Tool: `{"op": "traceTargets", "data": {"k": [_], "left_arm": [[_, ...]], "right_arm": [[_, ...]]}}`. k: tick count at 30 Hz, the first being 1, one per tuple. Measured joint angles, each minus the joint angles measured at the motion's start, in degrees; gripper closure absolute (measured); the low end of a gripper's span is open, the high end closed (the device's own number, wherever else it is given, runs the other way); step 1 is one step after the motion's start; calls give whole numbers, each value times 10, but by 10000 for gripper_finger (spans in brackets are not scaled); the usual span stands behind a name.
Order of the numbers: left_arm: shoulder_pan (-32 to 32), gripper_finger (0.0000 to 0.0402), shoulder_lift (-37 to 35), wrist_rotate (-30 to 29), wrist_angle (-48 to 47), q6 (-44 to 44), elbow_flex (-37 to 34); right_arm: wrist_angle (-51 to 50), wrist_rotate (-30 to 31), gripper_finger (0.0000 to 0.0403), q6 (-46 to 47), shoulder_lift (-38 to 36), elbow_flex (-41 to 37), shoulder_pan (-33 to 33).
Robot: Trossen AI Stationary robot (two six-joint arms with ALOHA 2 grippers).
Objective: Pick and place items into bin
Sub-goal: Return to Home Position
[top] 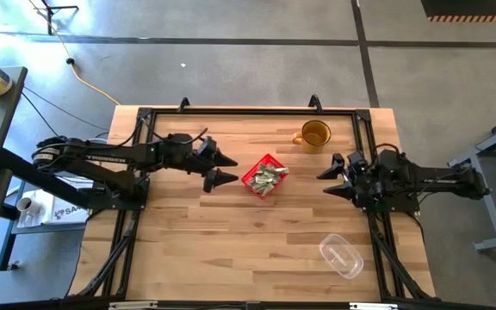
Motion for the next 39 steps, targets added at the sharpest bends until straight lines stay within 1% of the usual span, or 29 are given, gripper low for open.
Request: {"op": "traceTargets", "data": {"k": [3, 5, 7, 9, 12, 15, 19, 23, 29, 31, 34, 39], "left_arm": [[0, 45, 6, -1, -14, -2, -1], [0, 46, 6, -13, -18, -2, -1], [-7, 46, 3, -14, -42, -2, 0], [9, 45, -24, -16, -86, -2, -4], [14, 46, -64, -41, -107, -2, 2], [20, 45, -101, -31, -159, -2, -4], [25, 46, -142, -51, -152, -3, 0], [22, 46, -169, -50, -164, -2, -2], [22, 46, -242, -51, -166, -2, -5], [23, 46, -281, -52, -158, -2, -17], [23, 46, -330, -52, -138, -2, -43], [23, 45, -381, -52, -113, -2, -109]], "right_arm": [[-16, 0, 136, -1, 0, 0, 0], [-23, 0, 136, 0, 0, 0, 0], [-26, 0, 136, 1, 0, 0, 0], [-28, 0, 136, -1, 0, 0, 0], [-34, 0, 136, 1, -2, 0, 0], [-37, 1, 136, -1, -11, 0, 0], [-45, 1, 136, 0, -40, 0, 0], [-44, 0, 136, 0, -83, 0, 0], [-48, 0, 136, 0, -138, 0, -11], [-49, 0, 136, 0, -153, 0, -11], [-48, 0, 136, 1, -156, 0, -11], [-43, 0, 136, 1, -156, -8, -6]]}}
